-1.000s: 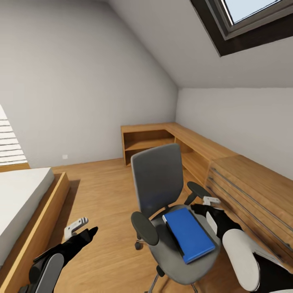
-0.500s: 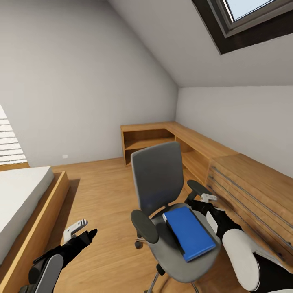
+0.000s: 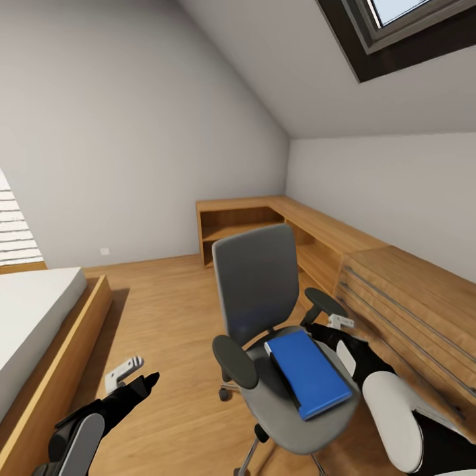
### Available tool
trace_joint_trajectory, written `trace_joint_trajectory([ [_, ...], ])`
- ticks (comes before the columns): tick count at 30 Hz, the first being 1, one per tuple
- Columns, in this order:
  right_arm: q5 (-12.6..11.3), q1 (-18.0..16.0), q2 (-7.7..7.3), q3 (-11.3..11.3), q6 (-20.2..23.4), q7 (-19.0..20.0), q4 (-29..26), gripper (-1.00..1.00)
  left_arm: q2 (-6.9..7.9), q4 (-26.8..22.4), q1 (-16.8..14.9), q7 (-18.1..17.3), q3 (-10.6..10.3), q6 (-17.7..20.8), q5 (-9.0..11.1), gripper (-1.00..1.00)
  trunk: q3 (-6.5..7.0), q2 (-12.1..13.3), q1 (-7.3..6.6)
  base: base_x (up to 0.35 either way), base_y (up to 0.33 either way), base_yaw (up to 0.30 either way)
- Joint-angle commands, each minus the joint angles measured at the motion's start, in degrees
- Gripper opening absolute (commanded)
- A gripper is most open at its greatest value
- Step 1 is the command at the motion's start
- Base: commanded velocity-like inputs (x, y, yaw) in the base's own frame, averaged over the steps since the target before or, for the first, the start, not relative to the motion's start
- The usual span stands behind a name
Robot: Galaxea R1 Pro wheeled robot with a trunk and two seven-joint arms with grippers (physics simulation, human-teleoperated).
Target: In the bedroom, organize the workspace by keeping the computer under the desk, ensuring the monitor is on the desk, placing the keyboard on the desk next to the monitor, placing the mouse on the desk next to the keyboard, moving the folder from the swivel chair onto the desk next to the mouse, stacking the notebook on top of the folder with the pen on top of the notebook, and positioning the swivel chair next to the desk.
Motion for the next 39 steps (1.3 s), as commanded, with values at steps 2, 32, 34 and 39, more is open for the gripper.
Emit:
trace_joint_trajectory([
  [2, 0.5, 0.0, 0.02, -0.5, 1.4, 0.5, -0.9, 1.00, 0.00, 0.0, 0.0, 0.5, 0.0, 0.1, 0.7, 1.00, -0.42, -0.8, 0.44, 0.000, 0.000, 0.000],
  [32, -0.8, -5.3, -0.83, 0.2, 17.3, -6.5, -4.6, 1.00, -0.10, 0.5, 0.0, 0.5, -0.2, 0.0, 0.7, 1.00, -5.81, -12.9, 7.03, 0.000, 0.000, 0.000],
  [34, 0.3, -8.6, -1.68, 0.3, 17.1, -7.1, -0.4, 1.00, -0.10, 0.5, 0.0, 0.5, -0.2, 0.1, 0.7, 1.00, -6.17, -13.7, 7.47, 0.000, 0.000, 0.000],
  [39, 2.6, -12.9, -2.79, 0.3, 16.1, -7.5, 5.6, 1.00, -0.10, 0.5, 0.0, 0.5, -0.2, 0.1, 0.7, 1.00, -7.07, -15.7, 8.57, 0.000, 0.000, 0.000],
])
